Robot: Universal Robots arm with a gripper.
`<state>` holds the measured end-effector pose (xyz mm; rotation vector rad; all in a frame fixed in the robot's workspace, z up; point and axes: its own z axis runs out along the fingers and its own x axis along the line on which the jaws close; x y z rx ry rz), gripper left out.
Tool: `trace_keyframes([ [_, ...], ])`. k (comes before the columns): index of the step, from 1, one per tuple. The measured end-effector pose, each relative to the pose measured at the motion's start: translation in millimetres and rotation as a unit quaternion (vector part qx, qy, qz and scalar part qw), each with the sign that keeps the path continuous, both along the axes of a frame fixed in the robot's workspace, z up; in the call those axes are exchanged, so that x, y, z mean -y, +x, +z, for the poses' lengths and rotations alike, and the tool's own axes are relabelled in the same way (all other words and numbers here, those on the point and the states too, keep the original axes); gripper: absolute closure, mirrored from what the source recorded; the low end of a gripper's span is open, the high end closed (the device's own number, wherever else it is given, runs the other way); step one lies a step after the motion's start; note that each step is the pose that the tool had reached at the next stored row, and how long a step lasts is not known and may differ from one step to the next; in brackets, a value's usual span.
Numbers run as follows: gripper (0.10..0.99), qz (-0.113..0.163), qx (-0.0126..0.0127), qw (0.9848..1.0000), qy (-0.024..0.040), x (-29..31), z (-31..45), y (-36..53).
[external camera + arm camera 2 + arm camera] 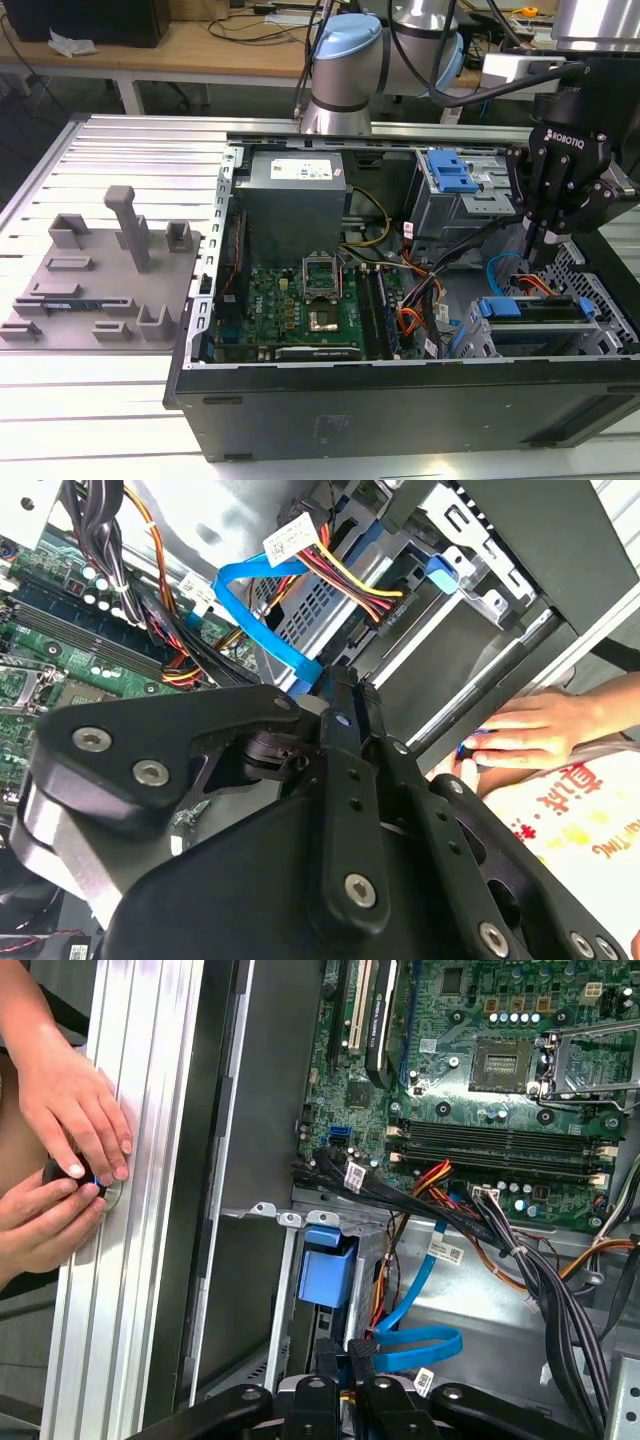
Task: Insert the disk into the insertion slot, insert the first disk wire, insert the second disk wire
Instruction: 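Insert the second disk wire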
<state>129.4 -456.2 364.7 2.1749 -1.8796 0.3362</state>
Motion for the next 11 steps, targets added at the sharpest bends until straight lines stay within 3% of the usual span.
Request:
trace_keyframes([
  [4, 0.925, -0.001, -0.0009, 1.0000, 0.0031, 0.0, 0.0, 3.5],
  [5, 0.925, -0.001, -0.0020, 1.0000, 0.0050, 0.1, 0.0, 5.4],
  [6, 0.925, -0.001, -0.0055, 1.0000, 0.0073, 0.0, 0.0, 8.6],
  [7, 0.925, -0.001, -0.0141, 0.9999, 0.0052, -0.4, -0.2, 10.9],
  [9, 0.925, -0.003, -0.0145, 0.9999, -0.0082, -0.3, -0.7, 10.8],
  [11, 0.925, -0.016, -0.0146, 0.9997, -0.0105, -0.3, -1.3, 10.9],
])
